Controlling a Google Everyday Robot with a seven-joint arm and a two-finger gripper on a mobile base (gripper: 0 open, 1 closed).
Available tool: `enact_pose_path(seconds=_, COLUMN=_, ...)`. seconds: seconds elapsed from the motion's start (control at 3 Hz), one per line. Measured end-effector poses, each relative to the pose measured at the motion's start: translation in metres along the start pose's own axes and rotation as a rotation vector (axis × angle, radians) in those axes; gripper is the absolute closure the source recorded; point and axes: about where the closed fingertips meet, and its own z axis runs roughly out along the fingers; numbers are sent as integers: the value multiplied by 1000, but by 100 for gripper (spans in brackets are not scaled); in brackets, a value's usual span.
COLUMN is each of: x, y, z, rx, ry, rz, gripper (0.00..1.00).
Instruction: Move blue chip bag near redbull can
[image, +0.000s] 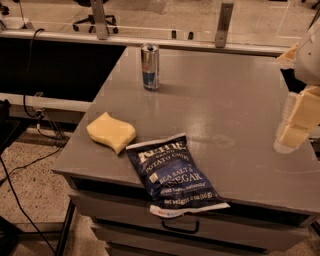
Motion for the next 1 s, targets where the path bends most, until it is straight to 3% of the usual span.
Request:
enact_pose_path(seconds=0.33, x=0, y=0, z=-1, rx=2, ry=-2, rz=-1, gripper=0)
enact_pose_path(seconds=0.67, x=-8, y=32, z=-3, rx=-11, ry=-28, rz=-44, gripper=0)
enact_pose_path(seconds=1.0, x=-31, y=94, z=-6, rx=-17, ry=-87, rz=-146, gripper=0)
